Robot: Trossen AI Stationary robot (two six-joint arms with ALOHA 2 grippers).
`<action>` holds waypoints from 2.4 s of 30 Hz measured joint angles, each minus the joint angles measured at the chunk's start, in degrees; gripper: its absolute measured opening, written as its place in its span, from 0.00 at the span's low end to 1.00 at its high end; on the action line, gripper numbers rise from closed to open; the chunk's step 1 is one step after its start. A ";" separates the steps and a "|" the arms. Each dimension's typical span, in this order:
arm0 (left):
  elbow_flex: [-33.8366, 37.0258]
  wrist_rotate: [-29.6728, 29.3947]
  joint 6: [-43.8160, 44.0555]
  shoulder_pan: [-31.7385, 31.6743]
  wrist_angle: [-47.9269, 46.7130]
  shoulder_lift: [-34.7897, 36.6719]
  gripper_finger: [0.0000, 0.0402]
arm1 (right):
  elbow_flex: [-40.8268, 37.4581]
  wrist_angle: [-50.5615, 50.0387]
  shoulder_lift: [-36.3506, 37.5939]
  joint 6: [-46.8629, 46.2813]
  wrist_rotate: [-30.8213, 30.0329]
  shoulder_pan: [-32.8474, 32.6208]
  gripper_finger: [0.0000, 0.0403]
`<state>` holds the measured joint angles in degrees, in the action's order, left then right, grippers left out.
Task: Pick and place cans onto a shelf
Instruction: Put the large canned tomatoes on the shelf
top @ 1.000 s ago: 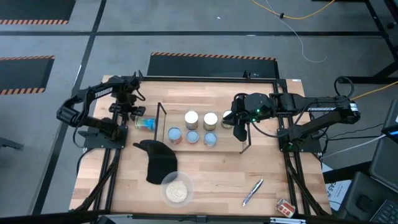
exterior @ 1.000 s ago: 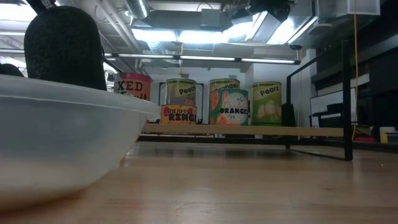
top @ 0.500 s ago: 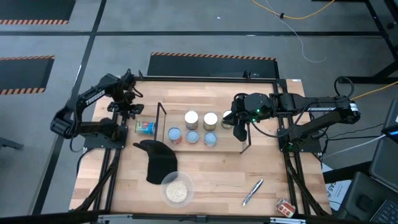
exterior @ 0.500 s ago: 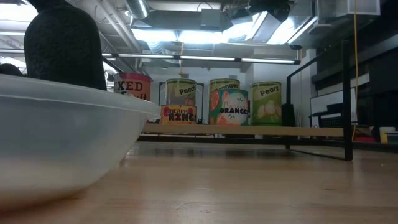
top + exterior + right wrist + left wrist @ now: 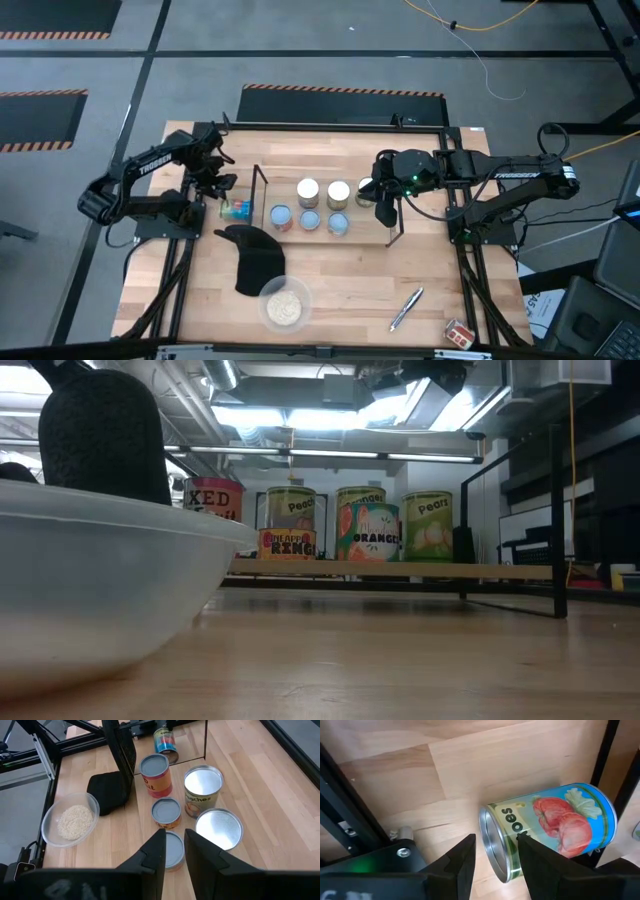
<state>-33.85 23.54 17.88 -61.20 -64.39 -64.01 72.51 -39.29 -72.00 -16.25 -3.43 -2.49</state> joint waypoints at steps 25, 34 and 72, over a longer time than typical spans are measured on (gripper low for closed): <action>0.05 -4.15 10.27 2.44 1.07 -0.04 0.35 | 0.00 0.00 0.01 -1.31 0.01 -0.01 0.18; 0.05 -2.33 17.74 2.50 0.56 -0.04 0.35 | 0.00 0.00 -0.01 0.02 0.03 -0.01 0.18; 0.03 8.92 26.87 -1.36 -0.39 -0.04 0.34 | 0.00 -0.02 -0.01 6.32 0.51 0.01 0.19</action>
<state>-33.82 32.46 44.75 -62.56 -64.77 -64.05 72.51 -39.31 -72.01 -9.93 -2.92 -2.48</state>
